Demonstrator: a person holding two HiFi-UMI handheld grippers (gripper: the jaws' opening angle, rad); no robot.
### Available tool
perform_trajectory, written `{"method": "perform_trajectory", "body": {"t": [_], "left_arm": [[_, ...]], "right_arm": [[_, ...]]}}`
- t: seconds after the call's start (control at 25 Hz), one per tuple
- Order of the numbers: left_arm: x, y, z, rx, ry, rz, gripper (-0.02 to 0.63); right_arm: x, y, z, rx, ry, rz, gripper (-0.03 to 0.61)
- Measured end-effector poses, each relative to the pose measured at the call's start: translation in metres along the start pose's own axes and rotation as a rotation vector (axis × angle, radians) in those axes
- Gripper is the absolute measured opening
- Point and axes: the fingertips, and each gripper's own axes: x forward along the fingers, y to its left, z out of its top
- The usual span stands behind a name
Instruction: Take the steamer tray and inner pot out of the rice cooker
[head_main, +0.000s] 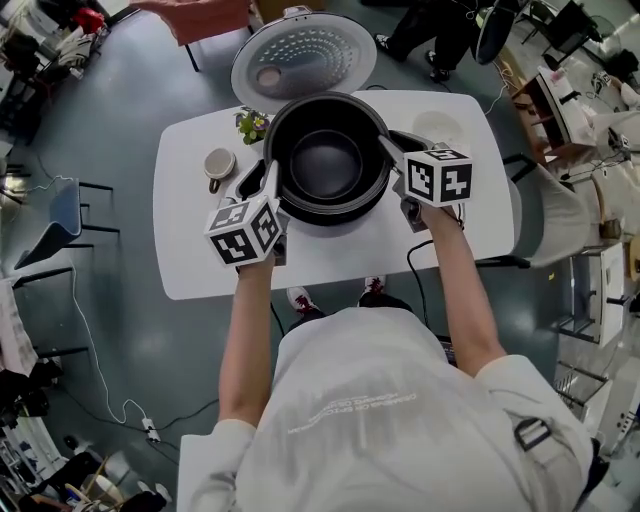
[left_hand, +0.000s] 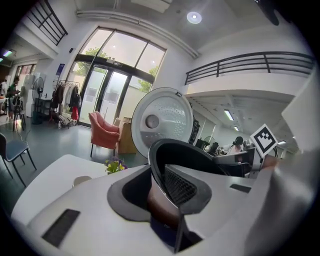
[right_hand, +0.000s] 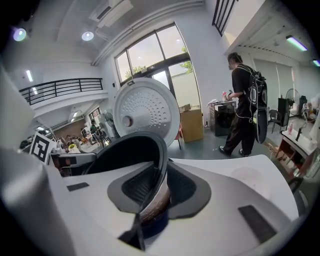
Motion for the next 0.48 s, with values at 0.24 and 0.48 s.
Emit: {"method": "perform_trajectory", "body": {"t": [0.24, 0.48], "left_arm": [[-0.012, -0.007, 0.022, -0.015, -0.068, -0.041, 0.08], [-0.024, -0.012, 0.053, -0.015, -0.144, -0.102, 0.071]], "right_arm": [[-0.022, 0.009, 0.013, -0.036, -0.06, -0.027, 0.087], [-0.039, 0.021, 0.023, -0.037, -0.125, -0.051, 0.1]]}}
